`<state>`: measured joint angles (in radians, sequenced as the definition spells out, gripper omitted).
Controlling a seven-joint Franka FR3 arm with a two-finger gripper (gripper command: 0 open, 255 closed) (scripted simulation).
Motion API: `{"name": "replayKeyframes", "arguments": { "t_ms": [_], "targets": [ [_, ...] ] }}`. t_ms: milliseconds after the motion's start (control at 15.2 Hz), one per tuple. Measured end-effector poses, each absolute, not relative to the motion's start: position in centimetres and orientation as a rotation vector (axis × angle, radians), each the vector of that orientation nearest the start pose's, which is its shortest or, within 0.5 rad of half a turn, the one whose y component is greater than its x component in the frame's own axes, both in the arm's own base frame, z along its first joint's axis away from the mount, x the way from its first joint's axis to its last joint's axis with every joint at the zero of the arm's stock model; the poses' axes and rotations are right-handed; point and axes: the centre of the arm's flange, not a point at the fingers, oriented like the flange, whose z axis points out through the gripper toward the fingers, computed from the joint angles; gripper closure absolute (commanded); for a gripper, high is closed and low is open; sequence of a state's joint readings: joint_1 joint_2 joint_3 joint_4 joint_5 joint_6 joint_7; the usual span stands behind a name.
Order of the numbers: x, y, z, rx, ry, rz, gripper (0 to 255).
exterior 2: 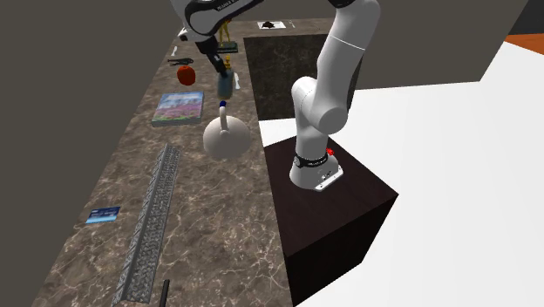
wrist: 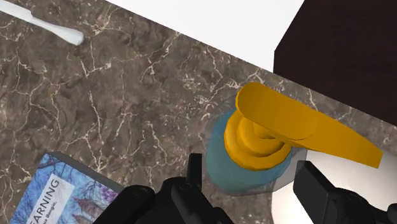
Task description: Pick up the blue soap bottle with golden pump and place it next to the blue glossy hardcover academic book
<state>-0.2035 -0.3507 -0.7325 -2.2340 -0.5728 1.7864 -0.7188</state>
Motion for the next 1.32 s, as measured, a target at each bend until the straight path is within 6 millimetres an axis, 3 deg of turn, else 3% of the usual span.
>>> {"name": "replayKeyframes", "arguments": {
  "t_ms": [1320],
  "targets": [
    [21.9, -40.4, 35.9, -3.201, -0.011, 0.542, 255]
  ]
}}
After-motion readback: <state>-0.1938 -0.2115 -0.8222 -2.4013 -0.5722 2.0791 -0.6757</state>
